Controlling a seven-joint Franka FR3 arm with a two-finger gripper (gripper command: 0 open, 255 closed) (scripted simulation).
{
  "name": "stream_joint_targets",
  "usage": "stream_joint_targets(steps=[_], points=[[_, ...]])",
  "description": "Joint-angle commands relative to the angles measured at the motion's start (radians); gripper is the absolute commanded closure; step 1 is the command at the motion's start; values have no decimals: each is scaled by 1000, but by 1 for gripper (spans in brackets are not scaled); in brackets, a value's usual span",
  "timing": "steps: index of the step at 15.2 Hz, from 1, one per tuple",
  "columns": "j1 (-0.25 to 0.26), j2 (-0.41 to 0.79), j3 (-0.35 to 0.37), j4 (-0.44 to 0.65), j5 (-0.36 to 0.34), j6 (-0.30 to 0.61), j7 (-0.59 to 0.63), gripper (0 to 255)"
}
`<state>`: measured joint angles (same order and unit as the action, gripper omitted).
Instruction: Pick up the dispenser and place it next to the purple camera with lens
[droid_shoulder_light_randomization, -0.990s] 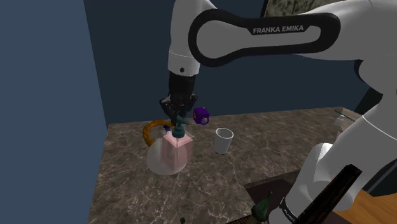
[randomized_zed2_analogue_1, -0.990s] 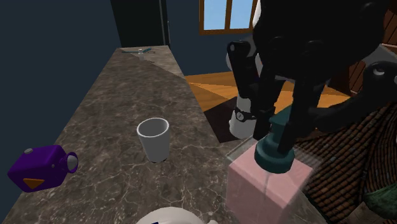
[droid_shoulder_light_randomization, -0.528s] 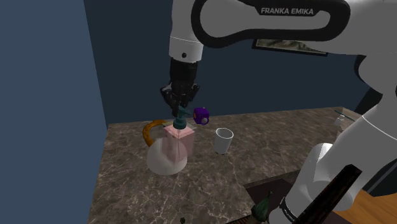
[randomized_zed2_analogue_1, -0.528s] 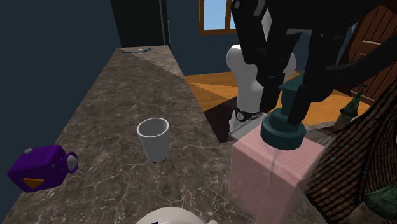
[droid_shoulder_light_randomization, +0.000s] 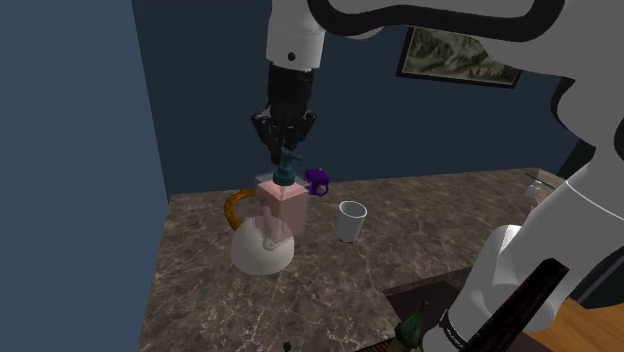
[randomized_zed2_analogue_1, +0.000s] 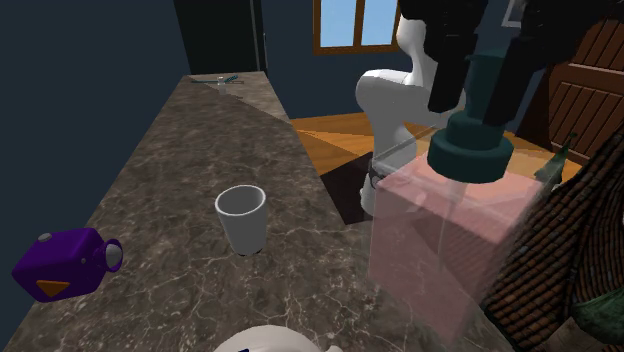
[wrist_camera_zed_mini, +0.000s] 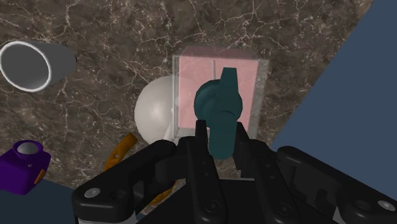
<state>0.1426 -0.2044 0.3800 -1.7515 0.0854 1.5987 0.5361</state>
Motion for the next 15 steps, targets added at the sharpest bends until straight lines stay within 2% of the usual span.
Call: stream_joint_targets(steps=[1,4,15], points=[[-1,9,0,36,-3,-28,1,255],[-2,21,1,81,-8,-62,5,255],[-102,114,-133,96,-45,3,-230,255]])
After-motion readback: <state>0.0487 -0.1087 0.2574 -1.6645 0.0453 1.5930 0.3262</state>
